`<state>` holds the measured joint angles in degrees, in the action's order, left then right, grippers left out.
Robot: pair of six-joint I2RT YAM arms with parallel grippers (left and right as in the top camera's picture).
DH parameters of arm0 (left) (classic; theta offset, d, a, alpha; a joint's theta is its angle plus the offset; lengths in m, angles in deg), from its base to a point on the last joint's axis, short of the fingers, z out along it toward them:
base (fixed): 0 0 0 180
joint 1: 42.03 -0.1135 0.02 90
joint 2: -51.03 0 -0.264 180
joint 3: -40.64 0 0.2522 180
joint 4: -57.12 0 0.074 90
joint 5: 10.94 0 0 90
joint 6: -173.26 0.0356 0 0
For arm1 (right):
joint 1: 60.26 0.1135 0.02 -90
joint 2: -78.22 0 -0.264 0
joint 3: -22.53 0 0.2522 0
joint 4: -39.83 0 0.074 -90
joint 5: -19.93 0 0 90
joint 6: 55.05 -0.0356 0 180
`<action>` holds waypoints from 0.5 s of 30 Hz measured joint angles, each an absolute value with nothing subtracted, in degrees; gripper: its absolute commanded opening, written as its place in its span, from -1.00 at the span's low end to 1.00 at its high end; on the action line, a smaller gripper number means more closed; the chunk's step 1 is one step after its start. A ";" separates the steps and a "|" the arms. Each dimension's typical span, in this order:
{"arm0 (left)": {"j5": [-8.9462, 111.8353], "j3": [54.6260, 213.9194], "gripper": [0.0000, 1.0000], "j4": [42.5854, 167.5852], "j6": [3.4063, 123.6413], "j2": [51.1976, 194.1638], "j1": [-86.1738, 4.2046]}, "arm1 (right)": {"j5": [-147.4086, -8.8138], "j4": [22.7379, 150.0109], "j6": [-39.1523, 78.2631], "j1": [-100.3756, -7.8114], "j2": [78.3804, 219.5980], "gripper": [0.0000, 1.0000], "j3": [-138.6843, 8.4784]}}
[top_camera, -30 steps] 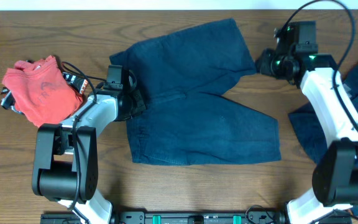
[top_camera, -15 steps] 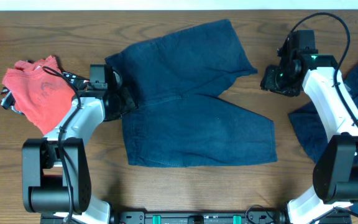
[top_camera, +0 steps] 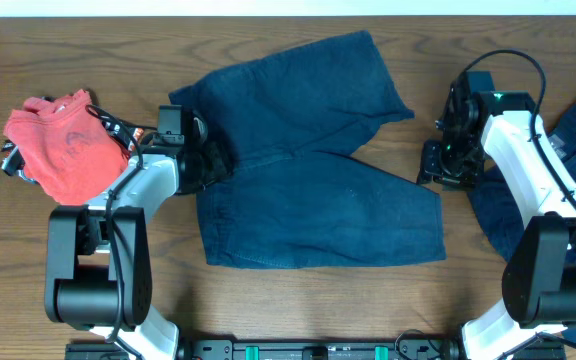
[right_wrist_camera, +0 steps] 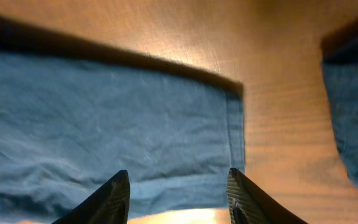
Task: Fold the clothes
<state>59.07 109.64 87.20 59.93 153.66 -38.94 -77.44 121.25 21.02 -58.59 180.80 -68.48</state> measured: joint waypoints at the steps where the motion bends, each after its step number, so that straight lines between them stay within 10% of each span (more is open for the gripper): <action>1: 58.31 109.64 -0.29 86.67 59.97 153.99 -38.96 | -77.42 121.44 21.02 -58.59 180.78 -0.02 -68.11; 6: 51.84 109.60 -0.85 84.51 60.21 155.80 -38.94 | -76.96 119.67 21.02 -58.59 180.80 0.01 -65.14; 15: 46.05 109.49 -0.88 85.16 60.58 155.85 -38.92 | -76.61 113.84 21.11 -58.59 180.80 0.05 -56.28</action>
